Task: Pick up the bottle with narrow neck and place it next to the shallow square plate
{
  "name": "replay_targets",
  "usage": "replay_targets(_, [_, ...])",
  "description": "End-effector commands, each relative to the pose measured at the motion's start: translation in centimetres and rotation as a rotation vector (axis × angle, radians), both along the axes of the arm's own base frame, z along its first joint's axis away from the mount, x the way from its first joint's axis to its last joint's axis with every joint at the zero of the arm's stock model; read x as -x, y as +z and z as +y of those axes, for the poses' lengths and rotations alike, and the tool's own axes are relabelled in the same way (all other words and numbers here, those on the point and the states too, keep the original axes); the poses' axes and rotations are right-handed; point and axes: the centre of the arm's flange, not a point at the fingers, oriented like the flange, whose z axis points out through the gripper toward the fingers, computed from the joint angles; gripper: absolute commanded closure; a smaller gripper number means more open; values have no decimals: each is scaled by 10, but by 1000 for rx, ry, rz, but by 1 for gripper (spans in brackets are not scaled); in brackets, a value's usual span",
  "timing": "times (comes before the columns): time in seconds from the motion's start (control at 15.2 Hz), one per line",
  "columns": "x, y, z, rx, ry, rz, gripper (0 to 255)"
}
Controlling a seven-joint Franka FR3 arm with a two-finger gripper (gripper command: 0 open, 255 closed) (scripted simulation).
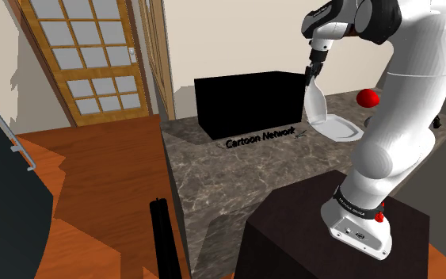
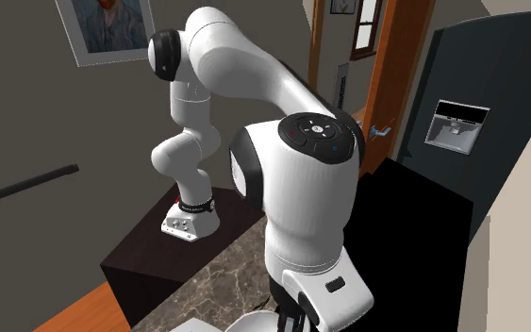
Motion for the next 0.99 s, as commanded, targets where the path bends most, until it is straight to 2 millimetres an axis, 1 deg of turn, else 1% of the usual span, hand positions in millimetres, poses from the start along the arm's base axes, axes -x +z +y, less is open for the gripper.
replay_targets(0.0, [0, -1, 0, 1, 0, -1, 255])
replay_targets(0.4, [0, -1, 0, 1, 0, -1, 255])
replay_targets(0.46, [0, -1, 0, 1, 0, -1, 0])
replay_targets(0.79, [0, -1, 0, 1, 0, -1, 0])
replay_targets(0.92, [-1, 25, -1, 1, 0, -1, 0])
